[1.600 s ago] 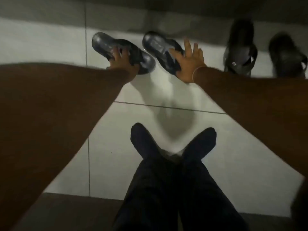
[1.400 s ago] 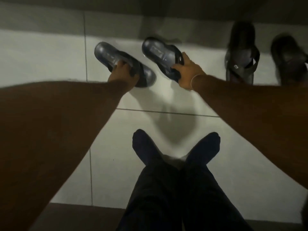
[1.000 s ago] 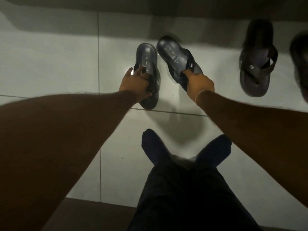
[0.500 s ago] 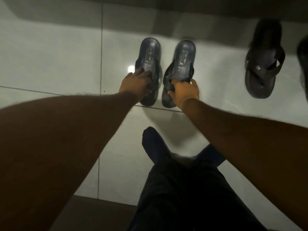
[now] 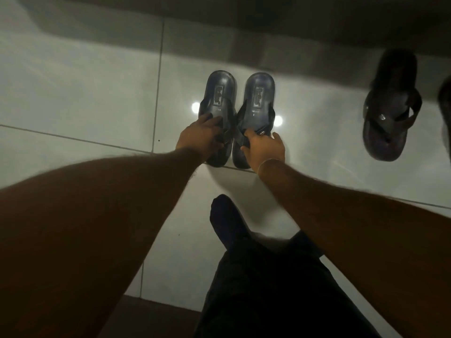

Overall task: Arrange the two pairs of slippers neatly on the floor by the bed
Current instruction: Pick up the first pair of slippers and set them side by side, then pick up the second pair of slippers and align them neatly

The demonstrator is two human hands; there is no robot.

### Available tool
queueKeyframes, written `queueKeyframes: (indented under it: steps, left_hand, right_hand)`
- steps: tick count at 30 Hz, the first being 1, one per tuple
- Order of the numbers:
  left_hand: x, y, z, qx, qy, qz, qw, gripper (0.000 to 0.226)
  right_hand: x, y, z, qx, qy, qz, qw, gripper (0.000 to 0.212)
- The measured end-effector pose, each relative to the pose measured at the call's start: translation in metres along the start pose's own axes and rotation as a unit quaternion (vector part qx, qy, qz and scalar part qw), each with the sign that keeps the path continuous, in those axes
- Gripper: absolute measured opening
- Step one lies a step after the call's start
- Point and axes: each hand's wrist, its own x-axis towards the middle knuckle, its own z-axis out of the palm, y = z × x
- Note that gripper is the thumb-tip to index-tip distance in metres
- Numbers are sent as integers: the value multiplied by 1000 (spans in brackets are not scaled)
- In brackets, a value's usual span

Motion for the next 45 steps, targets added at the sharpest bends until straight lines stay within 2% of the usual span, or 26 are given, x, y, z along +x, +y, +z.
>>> queueKeyframes:
  steps: [10,15,17,20,23,28,35,40,43,45]
  left_hand:
    - [0,0,3,-1,11,14,1000,33]
    - [2,0,6,5,11,5,1000,40]
    - [3,1,6,22,9,8,1000,55]
    - [-4,8,4,46,2,-29,999,92]
    - [-23,27,-1,21,16,-65,998,101]
    - [-59,83,-25,-12,9,-55,998,98]
    - [-98,165,-96,-27,-57,-1,998,86]
    - [-128,211,-159,-80,-118,-43,989,80]
    - [-141,222,-166,-95,-192,-70,974,74]
    - [-146,222,-162,-66,-187,-96,976,70]
  right_hand:
    - [-4,2,10,9,18,4,1000,39]
    - [-4,3,13,16,18,4,1000,41]
    - [-7,3,13,43,10,-4,999,52]
    - [-16,5,8,110,-7,3,994,77]
    - [-24,13,-3,130,24,34,991,80]
    - [-54,37,-46,139,90,63,984,77]
    - [-154,92,-150,89,92,100,987,84]
    - [-227,147,-221,108,132,161,972,83]
    - [-251,183,-234,93,114,196,970,80]
    - [-254,203,-230,105,106,209,966,79]
